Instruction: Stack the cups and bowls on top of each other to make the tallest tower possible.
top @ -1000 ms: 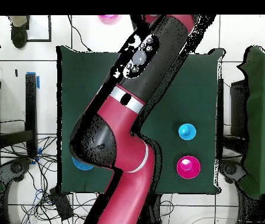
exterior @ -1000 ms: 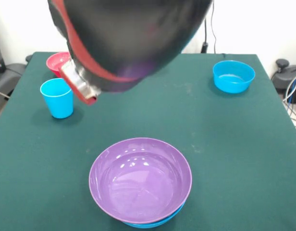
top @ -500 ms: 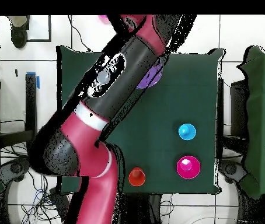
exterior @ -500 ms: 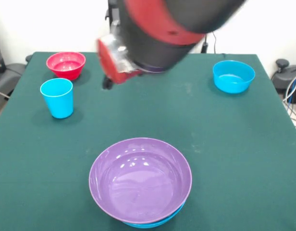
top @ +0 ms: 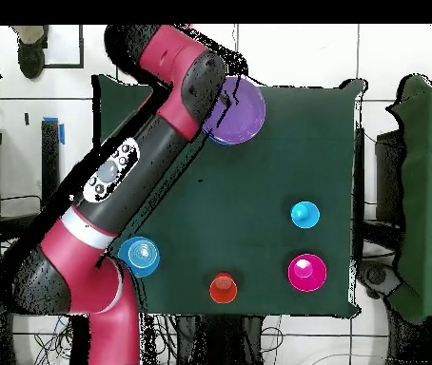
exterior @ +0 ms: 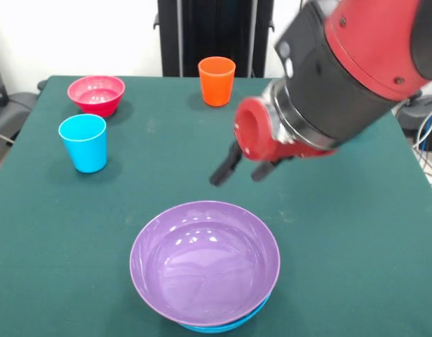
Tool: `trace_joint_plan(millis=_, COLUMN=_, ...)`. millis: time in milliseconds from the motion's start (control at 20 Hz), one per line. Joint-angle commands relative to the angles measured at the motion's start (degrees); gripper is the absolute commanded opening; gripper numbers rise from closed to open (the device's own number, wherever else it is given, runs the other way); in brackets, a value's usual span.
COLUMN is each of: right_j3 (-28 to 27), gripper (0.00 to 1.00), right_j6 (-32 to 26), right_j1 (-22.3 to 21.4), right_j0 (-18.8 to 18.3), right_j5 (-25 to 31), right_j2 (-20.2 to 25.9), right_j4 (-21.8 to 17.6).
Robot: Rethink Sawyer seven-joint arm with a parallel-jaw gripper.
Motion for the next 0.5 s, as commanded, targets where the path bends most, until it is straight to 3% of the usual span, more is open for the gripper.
trace_joint_plan(millis=50, right_j3=6.9, gripper=1.00, right_j6=8.4, right_j1=2.6, right_j0=2.1, right_j5=-12.5, right_j2=19.3, right_j4=-6.9)
trace_joint_plan(millis=300, right_j3=6.4, gripper=1.00, right_j6=9.1, right_j1=0.5, right_j0=1.6, right_j5=-15.8, right_j2=21.2, right_j4=-11.5)
trace_joint_plan(millis=500, right_j3=5.7, gripper=1.00, right_j6=8.5, right_j1=-1.1, right_j0=1.1, right_j5=-20.5, right_j2=26.0, right_j4=-11.4)
